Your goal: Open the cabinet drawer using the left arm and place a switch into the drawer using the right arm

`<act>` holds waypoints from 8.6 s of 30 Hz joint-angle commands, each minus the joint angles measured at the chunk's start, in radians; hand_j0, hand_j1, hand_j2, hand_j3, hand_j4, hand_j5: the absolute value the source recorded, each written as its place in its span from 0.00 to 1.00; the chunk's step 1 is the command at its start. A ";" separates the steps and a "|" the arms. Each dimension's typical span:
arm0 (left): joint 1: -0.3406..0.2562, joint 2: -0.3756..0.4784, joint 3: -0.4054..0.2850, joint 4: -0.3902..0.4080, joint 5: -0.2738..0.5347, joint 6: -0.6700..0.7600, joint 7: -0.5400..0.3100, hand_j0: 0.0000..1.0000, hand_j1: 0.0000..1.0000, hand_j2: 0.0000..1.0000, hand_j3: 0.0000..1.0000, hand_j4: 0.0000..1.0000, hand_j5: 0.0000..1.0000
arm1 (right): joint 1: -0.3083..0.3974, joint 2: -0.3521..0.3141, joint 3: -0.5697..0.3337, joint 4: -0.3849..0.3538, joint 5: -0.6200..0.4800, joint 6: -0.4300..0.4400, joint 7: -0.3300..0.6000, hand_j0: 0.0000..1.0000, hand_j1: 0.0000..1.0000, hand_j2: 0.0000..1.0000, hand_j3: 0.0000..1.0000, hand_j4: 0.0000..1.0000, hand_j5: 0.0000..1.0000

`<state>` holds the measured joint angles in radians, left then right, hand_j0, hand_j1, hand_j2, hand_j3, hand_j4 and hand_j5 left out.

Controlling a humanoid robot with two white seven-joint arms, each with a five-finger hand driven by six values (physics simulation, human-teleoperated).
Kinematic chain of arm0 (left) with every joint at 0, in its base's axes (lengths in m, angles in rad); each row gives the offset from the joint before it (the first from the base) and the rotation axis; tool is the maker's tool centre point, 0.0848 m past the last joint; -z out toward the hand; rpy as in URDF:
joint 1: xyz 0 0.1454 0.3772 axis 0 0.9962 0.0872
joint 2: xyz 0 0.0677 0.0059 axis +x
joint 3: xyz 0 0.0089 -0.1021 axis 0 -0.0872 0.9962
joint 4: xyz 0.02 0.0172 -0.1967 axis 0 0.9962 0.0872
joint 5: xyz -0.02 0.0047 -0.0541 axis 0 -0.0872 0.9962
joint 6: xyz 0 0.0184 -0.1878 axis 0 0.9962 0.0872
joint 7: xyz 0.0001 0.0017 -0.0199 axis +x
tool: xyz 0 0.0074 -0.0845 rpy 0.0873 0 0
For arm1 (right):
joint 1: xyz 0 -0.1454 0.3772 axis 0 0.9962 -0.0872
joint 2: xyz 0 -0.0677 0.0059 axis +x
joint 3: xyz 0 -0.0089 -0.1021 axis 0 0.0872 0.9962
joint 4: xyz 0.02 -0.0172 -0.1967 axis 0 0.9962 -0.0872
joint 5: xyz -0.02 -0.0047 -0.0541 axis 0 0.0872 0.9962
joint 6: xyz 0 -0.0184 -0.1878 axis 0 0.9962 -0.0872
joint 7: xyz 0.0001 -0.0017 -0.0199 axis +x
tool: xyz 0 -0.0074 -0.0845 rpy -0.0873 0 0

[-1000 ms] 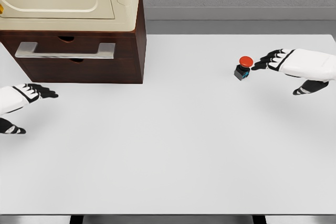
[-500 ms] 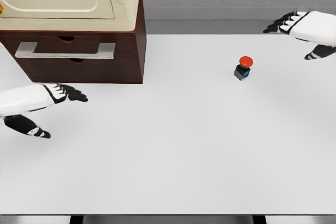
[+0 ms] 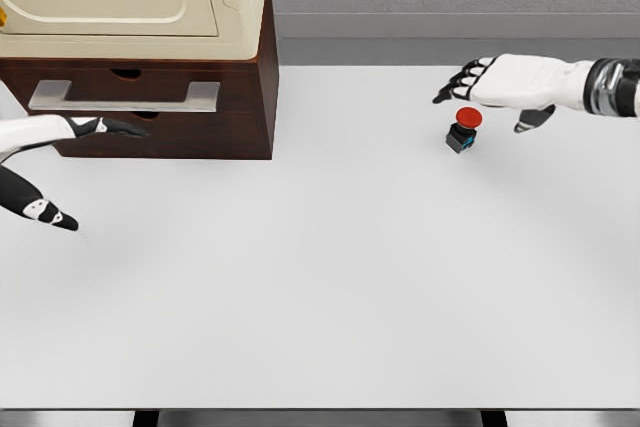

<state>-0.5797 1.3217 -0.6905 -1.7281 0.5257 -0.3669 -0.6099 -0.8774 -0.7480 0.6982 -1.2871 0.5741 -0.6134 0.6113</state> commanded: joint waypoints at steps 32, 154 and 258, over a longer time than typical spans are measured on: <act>-0.104 -0.128 0.000 0.191 -0.095 0.149 -0.001 1.00 1.00 1.00 1.00 1.00 1.00 | -0.055 0.084 0.083 0.181 0.029 0.003 0.000 1.00 1.00 1.00 1.00 1.00 1.00; -0.075 -0.131 -0.064 0.226 -0.216 -0.070 -0.001 1.00 1.00 1.00 1.00 1.00 1.00 | -0.123 0.188 0.118 0.394 0.067 0.003 0.000 1.00 1.00 1.00 1.00 1.00 1.00; -0.035 0.177 -0.130 0.061 -0.007 -0.244 -0.001 1.00 1.00 1.00 1.00 1.00 1.00 | -0.132 0.196 0.146 0.388 0.064 0.003 0.000 0.93 0.93 0.93 0.93 0.93 0.93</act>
<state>-0.6166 1.4954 -0.8233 -1.6655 0.5029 -0.6134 -0.6110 -1.0094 -0.5508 0.8451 -0.8991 0.6415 -0.6132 0.6112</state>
